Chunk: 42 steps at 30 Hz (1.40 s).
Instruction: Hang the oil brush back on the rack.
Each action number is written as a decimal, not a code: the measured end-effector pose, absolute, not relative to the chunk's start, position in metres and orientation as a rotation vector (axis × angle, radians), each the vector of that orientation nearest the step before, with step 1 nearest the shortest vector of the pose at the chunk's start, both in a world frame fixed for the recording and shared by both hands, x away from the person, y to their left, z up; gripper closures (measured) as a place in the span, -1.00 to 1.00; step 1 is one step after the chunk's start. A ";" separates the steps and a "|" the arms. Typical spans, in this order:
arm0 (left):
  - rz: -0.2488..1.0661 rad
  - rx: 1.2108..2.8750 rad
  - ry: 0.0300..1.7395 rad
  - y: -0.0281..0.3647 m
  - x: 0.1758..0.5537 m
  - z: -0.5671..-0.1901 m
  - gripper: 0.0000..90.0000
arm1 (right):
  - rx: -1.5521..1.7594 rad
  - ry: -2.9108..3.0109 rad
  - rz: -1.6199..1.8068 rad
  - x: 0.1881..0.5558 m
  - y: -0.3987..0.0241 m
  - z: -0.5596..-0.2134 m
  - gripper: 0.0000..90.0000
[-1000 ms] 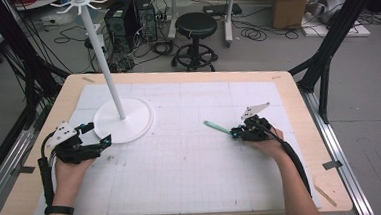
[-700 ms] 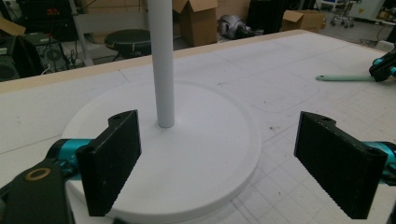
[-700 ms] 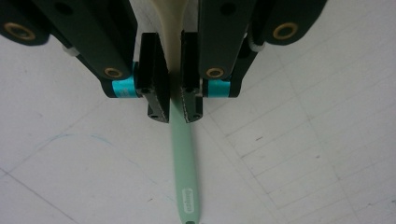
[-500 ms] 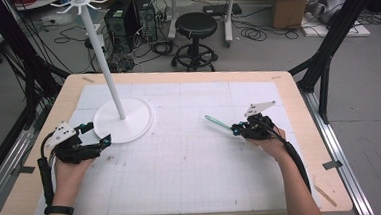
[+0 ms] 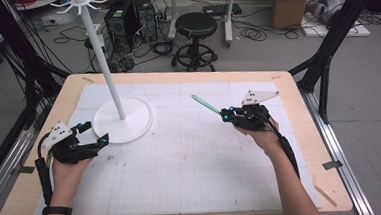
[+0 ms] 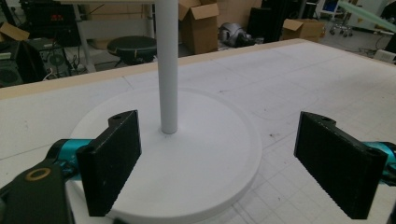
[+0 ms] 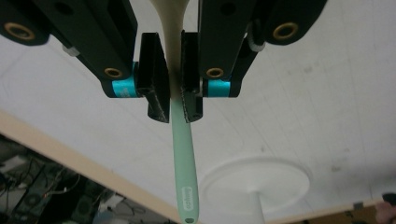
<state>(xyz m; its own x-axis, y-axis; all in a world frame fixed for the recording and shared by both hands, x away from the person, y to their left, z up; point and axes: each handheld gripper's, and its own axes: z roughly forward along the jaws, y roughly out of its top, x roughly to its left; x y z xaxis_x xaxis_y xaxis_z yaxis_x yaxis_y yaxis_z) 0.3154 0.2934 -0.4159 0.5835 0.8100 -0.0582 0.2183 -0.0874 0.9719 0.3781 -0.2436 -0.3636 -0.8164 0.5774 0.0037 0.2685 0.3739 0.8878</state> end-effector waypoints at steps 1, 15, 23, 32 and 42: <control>0.619 1.614 0.881 0.294 0.315 -0.416 -0.66 | 0.726 2.317 1.447 0.378 -0.239 -0.358 0.85; 0.621 1.592 0.878 0.297 0.314 -0.414 -0.66 | 0.624 2.180 1.615 0.378 -0.191 -0.300 0.85; 0.615 1.587 0.875 0.297 0.314 -0.414 -0.66 | 0.570 2.125 1.656 0.383 -0.165 -0.266 0.85; 0.610 1.582 0.871 0.297 0.314 -0.413 -0.66 | 0.534 2.080 1.703 0.390 -0.136 -0.237 0.85; 0.604 1.565 0.868 0.299 0.314 -0.412 -0.66 | 0.503 2.037 1.751 0.398 -0.106 -0.212 0.85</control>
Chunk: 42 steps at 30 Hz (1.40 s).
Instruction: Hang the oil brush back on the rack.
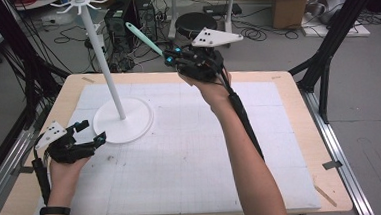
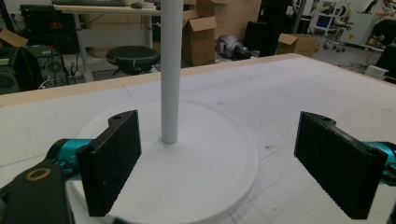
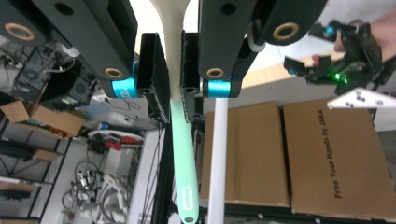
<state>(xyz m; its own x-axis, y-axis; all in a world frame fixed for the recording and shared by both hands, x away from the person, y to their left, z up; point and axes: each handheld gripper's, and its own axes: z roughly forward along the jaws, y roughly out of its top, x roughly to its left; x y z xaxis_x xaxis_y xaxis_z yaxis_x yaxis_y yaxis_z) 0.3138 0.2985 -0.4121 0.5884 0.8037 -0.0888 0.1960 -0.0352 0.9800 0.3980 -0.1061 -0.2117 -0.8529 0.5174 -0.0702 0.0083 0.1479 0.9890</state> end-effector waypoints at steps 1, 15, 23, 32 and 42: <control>0.603 1.563 0.869 0.299 0.314 -0.412 -0.66 | 0.498 2.035 1.762 0.398 -0.102 -0.209 0.85; 0.597 1.541 0.867 0.302 0.313 -0.411 -0.66 | 0.462 1.994 1.821 0.404 -0.071 -0.186 0.84; 0.597 1.548 0.860 0.301 0.313 -0.411 -0.66 | 0.450 1.992 1.830 0.404 -0.065 -0.183 0.84; 0.597 1.539 0.865 0.303 0.312 -0.411 -0.66 | 0.445 2.008 1.823 0.406 -0.057 -0.185 0.84; 0.596 1.541 0.862 0.302 0.312 -0.411 -0.66 | 0.459 2.025 1.809 0.409 -0.052 -0.188 0.84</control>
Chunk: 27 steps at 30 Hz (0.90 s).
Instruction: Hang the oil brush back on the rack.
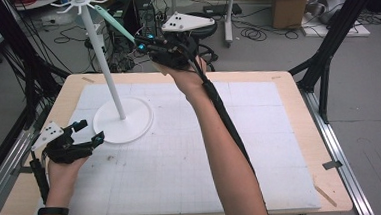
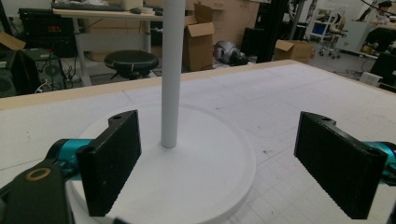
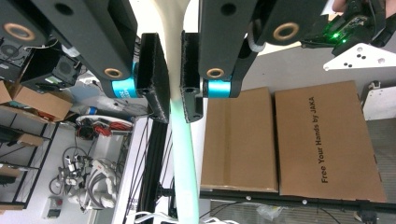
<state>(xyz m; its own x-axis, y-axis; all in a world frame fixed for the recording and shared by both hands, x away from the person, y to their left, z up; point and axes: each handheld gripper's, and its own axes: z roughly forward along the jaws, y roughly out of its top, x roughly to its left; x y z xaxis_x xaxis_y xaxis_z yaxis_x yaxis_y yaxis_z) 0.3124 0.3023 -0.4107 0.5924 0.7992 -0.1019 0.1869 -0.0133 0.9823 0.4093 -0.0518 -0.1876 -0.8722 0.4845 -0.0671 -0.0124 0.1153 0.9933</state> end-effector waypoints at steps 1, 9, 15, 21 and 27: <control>0.595 1.541 0.863 0.302 0.312 -0.411 -0.66 | 0.460 2.026 1.802 0.410 -0.050 -0.188 0.84; 0.596 1.536 0.862 0.303 0.312 -0.411 -0.66 | 0.464 2.047 1.770 0.412 -0.042 -0.189 0.84; 0.595 1.537 0.863 0.304 0.312 -0.411 -0.66 | 0.466 2.077 1.740 0.414 -0.038 -0.192 0.54; 0.596 1.534 0.858 0.303 0.312 -0.410 -0.66 | 0.469 2.114 1.730 0.413 -0.048 -0.194 0.26; 0.599 1.545 0.864 0.305 0.312 -0.410 -0.66 | 0.473 2.169 1.711 0.409 -0.073 -0.203 -0.07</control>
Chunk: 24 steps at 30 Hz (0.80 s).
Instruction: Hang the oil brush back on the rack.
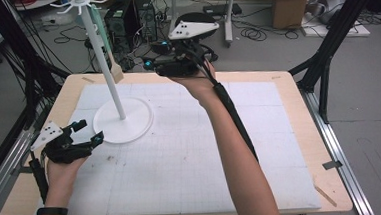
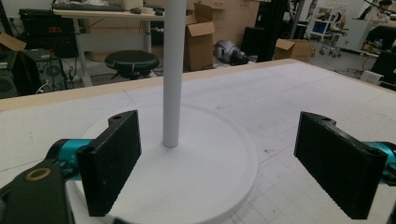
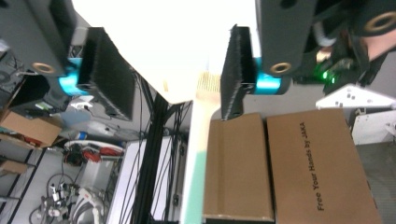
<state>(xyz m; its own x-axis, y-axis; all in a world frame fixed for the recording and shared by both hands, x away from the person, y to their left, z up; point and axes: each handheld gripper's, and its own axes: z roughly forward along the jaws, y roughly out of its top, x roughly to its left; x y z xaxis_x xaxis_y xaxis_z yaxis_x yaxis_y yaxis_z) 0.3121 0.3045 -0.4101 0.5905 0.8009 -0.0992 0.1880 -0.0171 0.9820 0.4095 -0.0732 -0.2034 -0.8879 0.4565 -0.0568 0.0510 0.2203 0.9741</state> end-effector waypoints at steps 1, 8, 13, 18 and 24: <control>0.601 1.549 0.864 0.305 0.312 -0.410 -0.66 | 0.470 2.173 1.708 0.409 -0.079 -0.206 -0.10; 0.612 1.567 0.867 0.304 0.312 -0.410 -0.66 | 0.511 2.194 1.696 0.396 -0.128 -0.230 -0.33; 0.618 1.584 0.862 0.303 0.311 -0.410 -0.66 | 0.554 2.195 1.666 0.384 -0.172 -0.256 -0.38; 0.624 1.594 0.868 0.304 0.311 -0.412 -0.66 | 0.620 2.167 1.656 0.369 -0.214 -0.279 -0.43; 0.629 1.612 0.872 0.303 0.312 -0.414 -0.66 | 0.675 2.149 1.654 0.349 -0.255 -0.309 -0.46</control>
